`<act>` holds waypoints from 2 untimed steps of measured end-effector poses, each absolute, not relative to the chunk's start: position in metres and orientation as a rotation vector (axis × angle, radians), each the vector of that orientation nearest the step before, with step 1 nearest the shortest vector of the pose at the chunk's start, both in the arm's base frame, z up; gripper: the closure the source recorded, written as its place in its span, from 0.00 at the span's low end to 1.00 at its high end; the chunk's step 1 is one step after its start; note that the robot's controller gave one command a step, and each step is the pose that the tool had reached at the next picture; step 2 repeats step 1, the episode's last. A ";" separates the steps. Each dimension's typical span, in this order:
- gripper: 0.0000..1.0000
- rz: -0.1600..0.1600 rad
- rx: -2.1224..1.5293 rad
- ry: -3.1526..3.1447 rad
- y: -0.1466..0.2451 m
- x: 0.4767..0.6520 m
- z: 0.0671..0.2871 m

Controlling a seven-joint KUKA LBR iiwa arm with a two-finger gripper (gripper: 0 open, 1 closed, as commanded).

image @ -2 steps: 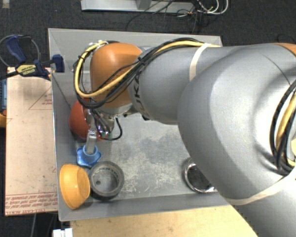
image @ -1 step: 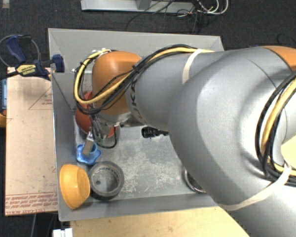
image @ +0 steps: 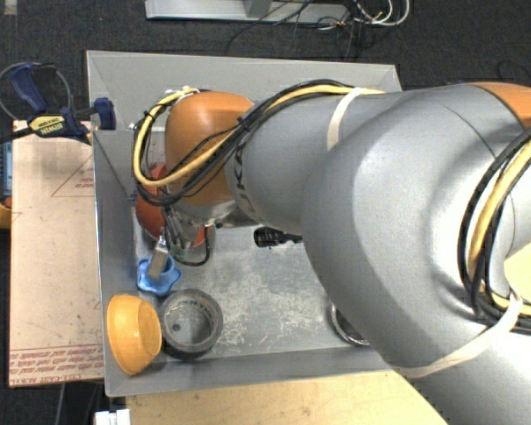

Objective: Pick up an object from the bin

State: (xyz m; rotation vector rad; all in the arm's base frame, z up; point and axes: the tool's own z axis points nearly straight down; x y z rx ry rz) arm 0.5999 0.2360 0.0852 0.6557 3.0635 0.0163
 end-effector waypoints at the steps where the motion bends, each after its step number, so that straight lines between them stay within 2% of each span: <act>1: 1.00 0.015 0.654 3.072 0.238 0.598 0.090; 2: 1.00 0.015 0.654 3.072 0.238 0.598 0.090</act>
Offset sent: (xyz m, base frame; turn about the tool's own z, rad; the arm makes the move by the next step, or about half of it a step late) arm -0.0012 0.0013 0.0254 -0.0015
